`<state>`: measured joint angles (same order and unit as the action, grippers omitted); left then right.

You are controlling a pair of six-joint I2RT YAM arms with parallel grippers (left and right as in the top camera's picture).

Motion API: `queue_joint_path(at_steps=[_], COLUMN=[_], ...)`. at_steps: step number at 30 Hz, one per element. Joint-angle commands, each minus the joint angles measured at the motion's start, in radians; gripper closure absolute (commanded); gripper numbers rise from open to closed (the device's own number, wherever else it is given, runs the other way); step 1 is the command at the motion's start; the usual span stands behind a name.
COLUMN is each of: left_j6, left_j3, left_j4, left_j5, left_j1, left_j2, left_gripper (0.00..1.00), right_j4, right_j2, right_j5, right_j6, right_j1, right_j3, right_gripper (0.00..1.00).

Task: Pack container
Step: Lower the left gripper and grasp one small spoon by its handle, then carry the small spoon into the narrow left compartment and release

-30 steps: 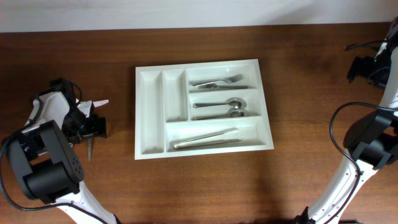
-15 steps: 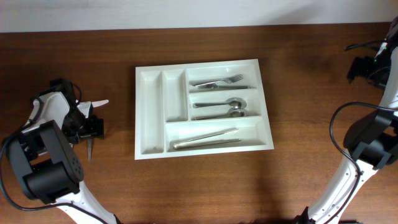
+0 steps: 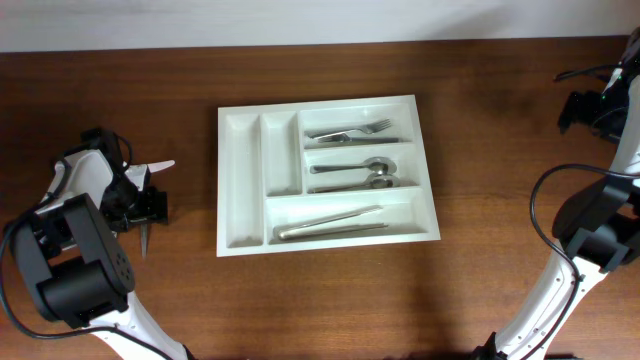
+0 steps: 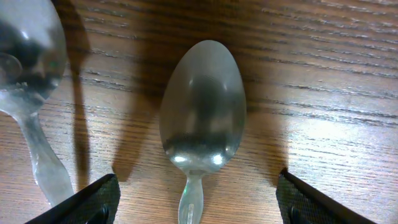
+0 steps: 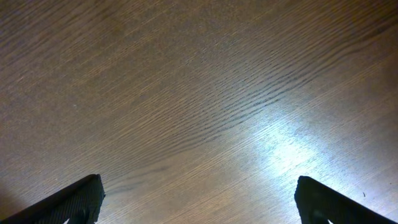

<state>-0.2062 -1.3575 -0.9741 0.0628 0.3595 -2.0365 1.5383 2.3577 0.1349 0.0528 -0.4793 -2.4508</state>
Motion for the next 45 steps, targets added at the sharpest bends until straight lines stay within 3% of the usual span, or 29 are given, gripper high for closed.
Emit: queue_joint_path(at_steps=[1,6,8,19,29,38,45], left_j6=[-0.012,0.0,0.011,0.049,0.063,0.101,0.263], left_j3=[0.031,0.031,0.031,0.031,0.02,-0.187,-0.419], left_j4=[0.013,0.012,0.012,0.013,-0.005,-0.13,-0.218], left_j5=[0.013,0.013,0.012,0.013,0.012,0.001,-0.048], left_j1=[0.002,0.001,0.0,0.0,-0.002,-0.104,-0.245], left_j2=[-0.013,-0.013,-0.013,-0.013,-0.013,-0.013,-0.013], left_gripper=[0.18,0.25,0.37,0.81,0.98,0.98,0.98], right_j4=[-0.003,-0.003,-0.003,-0.003,-0.003,-0.003,-0.003], right_j2=[0.006,0.006,0.006,0.006,0.006,0.006,0.006], right_j5=[0.016,0.016,0.016,0.016,0.016,0.016,0.016], right_j6=[0.008,0.008,0.008,0.008,0.008,0.008,0.008], right_j1=[-0.005,-0.005,-0.005,-0.005,-0.005,-0.005,-0.005], right_j3=[0.002,0.002,0.002,0.002,0.002,0.002,0.002], right_gripper=[0.01,0.01,0.01,0.01,0.01,0.01,0.01])
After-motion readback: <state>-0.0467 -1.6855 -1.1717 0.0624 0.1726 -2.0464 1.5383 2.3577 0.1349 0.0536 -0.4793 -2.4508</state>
